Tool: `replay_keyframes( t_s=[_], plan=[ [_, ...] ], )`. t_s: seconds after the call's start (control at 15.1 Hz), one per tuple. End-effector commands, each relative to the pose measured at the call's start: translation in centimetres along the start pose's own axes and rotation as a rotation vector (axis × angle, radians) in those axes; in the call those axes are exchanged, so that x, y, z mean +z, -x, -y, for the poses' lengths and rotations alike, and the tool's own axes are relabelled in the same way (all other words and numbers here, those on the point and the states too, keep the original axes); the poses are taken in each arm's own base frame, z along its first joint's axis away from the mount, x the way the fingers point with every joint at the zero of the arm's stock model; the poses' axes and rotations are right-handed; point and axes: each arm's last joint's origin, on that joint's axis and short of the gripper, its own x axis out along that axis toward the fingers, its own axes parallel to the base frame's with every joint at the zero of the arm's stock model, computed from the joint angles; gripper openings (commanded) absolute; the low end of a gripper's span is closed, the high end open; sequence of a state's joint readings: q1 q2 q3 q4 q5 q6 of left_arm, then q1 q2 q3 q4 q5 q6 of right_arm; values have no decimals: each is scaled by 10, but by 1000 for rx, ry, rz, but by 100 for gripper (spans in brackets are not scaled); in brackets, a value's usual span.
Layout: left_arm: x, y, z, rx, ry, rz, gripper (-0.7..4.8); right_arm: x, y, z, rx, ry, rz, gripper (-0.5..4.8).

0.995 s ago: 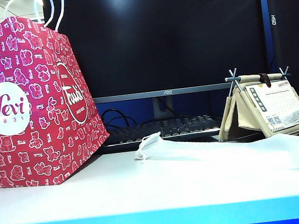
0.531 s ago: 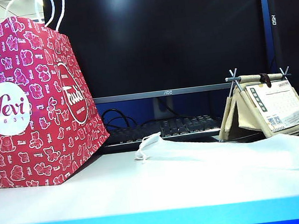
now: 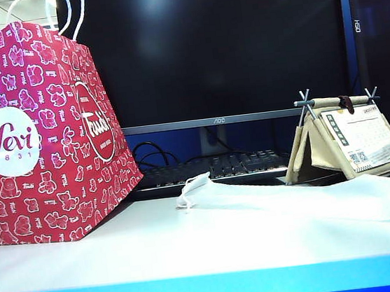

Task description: Open the paper bag and put two oranges into the paper bag.

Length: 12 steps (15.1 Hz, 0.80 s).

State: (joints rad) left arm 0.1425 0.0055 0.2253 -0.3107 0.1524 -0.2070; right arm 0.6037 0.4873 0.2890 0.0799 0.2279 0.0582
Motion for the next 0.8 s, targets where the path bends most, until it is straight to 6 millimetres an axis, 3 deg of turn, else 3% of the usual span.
replay_keyframes(
  t_s=[0.07,0.33,0.53,0.8],
  plan=[
    [-15,-7,-3,-38,39,-43,304,-44,-12,13,-105,5,-103,-6],
    [-34,-11,-7,-32,60,-134,304,-91,-9,34,-260,-123,-249,-6],
    [-45,-9,-8,-22,76,-249,304,-96,-7,34,-273,-219,-273,-4],
    [-46,-9,-8,-28,115,-268,305,-97,-7,34,-276,-217,-278,-4]
  ],
)
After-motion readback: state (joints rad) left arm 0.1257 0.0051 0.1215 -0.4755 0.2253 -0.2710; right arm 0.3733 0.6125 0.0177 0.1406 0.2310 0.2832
